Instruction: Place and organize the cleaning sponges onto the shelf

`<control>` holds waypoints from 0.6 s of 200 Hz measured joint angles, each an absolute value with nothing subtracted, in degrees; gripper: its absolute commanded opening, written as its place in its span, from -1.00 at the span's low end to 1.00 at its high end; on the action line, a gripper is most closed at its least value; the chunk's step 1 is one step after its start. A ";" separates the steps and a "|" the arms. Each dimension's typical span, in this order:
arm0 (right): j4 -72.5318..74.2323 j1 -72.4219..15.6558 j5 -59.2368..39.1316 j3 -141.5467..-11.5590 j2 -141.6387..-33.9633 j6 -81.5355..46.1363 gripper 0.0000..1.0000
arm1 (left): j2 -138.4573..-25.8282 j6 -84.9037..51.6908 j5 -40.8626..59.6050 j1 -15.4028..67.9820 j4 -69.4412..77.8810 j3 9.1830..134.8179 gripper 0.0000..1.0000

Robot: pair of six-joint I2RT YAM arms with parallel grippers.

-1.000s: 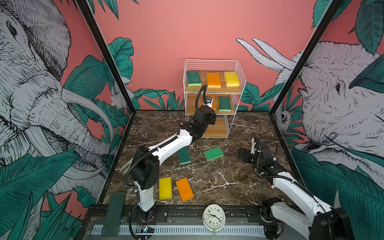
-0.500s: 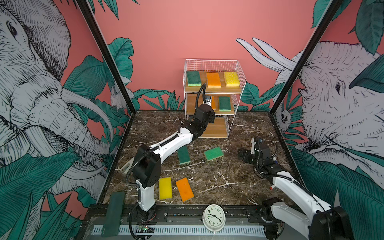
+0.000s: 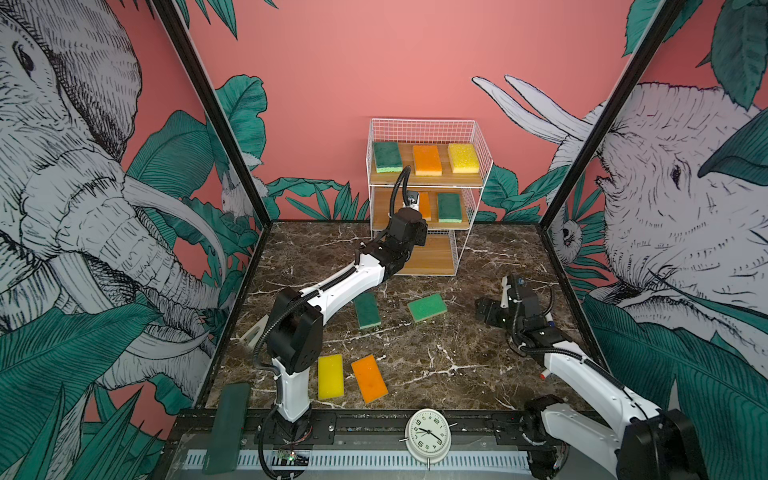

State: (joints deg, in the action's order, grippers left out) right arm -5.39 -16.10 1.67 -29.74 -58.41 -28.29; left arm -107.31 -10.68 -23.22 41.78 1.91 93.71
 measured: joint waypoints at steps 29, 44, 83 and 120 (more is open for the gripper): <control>-5.39 -16.10 1.67 -29.74 -58.41 -28.29 0.84 | -107.42 -10.98 -23.22 41.41 1.89 93.69 -0.34; -5.39 -16.10 1.69 -29.74 -58.41 -28.29 0.85 | -107.59 -11.18 -23.20 41.25 1.91 93.69 -0.34; -5.39 -16.10 1.67 -29.74 -58.41 -28.29 0.84 | -108.18 -11.79 -23.22 41.01 1.91 93.71 -0.35; -5.37 -16.10 1.67 -29.74 -58.41 -28.29 0.85 | -108.18 -11.99 -23.40 40.93 1.91 93.71 -0.35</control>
State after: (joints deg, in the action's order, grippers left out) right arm -5.37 -16.10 1.67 -29.74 -58.41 -28.29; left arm -108.18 -11.99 -23.40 40.93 1.91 93.71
